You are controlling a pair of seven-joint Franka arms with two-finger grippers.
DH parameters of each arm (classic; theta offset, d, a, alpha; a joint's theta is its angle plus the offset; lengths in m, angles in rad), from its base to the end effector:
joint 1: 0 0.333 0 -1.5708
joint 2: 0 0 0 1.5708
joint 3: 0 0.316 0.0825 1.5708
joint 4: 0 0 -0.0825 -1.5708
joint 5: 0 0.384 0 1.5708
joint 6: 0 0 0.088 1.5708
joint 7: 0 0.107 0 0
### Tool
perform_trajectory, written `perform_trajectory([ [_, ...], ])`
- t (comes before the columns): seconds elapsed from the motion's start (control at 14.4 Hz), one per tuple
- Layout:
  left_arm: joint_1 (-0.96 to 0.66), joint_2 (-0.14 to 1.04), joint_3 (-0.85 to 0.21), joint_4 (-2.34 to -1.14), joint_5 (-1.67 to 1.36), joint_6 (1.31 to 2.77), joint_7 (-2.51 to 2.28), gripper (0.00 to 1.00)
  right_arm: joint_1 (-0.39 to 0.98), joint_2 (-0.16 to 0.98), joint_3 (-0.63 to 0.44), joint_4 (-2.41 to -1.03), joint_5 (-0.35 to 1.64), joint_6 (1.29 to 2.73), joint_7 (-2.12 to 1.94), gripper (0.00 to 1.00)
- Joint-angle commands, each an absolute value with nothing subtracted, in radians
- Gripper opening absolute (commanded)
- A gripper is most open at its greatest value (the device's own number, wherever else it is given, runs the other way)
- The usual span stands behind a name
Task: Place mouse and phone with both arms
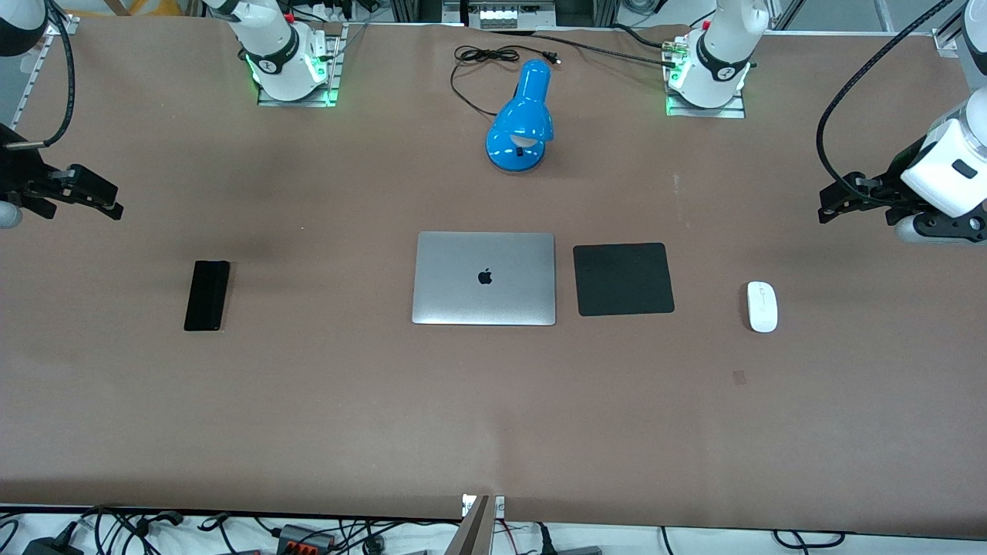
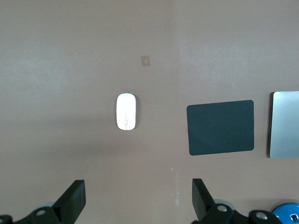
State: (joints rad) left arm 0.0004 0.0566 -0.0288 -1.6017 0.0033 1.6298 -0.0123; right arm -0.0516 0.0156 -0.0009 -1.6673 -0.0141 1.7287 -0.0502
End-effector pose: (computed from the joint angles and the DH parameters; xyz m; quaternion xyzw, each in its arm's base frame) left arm 0.5747 -0.0156 0.5830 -0.9999 0.0082 0.0142 0.0011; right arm 0.5702 -0.0313 0.5838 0.9997 -0.0002 0.0225 0.0082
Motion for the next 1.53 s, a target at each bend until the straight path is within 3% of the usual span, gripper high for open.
perform_trajectory([
  [0.0, 0.003, 0.058, -0.032, -1.588, 0.002, 1.626, 0.006, 1.00, -0.060, 0.003, 0.006, -1.670, -0.003, 1.715, -0.057, 1.00],
  [0.62, 0.002, 0.083, -0.031, -1.589, -0.002, 1.611, 0.000, 1.00, -0.058, 0.040, 0.008, -1.669, -0.003, 1.729, -0.055, 1.00],
  [1.11, 0.018, 0.340, -0.020, -1.551, 0.002, 1.578, 0.009, 1.00, -0.058, 0.193, 0.005, -1.696, -0.015, 1.831, -0.049, 1.00],
  [1.25, 0.050, 0.397, -0.018, -1.595, 0.003, 1.708, 0.011, 1.00, -0.063, 0.253, -0.002, -1.701, -0.020, 1.861, -0.049, 1.00],
  [1.46, 0.071, 0.416, -0.017, -1.783, 0.006, 2.011, 0.086, 1.00, -0.089, 0.348, -0.008, -1.706, -0.023, 1.945, -0.049, 1.00],
])
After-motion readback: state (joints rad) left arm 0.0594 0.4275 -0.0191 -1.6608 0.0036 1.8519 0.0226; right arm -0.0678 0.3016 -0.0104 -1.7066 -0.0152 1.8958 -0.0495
